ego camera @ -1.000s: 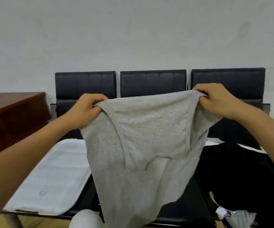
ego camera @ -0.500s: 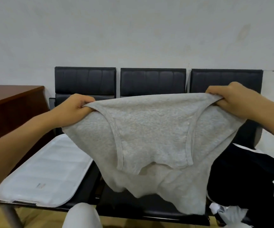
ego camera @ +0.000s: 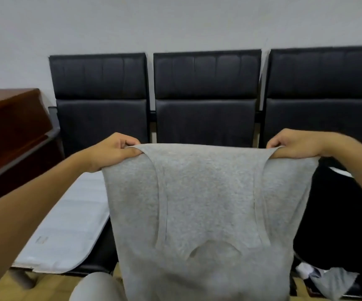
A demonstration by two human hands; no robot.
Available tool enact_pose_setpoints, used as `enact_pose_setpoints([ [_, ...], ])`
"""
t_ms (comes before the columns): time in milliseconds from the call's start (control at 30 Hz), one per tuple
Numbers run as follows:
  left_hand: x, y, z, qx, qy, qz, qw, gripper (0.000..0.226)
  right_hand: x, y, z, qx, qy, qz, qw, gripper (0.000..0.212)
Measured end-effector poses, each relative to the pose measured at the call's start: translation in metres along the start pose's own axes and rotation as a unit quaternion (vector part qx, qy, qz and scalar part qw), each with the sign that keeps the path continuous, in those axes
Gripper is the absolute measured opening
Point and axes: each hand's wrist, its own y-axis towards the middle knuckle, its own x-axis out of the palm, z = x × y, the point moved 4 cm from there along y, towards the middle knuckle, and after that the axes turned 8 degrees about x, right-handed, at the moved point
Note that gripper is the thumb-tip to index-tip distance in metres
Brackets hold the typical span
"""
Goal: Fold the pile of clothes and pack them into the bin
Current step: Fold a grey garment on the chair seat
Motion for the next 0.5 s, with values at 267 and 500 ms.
enact_pose_setpoints([
  [267,0.120,0.111,-0.163,-0.035,0.187,-0.101,0.977,0.021,0.136,0.170,0.085,0.055,-0.170,0.082,0.980,0.013],
  [500,0.149,0.171,-0.235,-0.059,0.196,-0.014,0.979,0.022,0.153,0.254,0.117,0.087,-0.267,0.131,0.951,0.030],
])
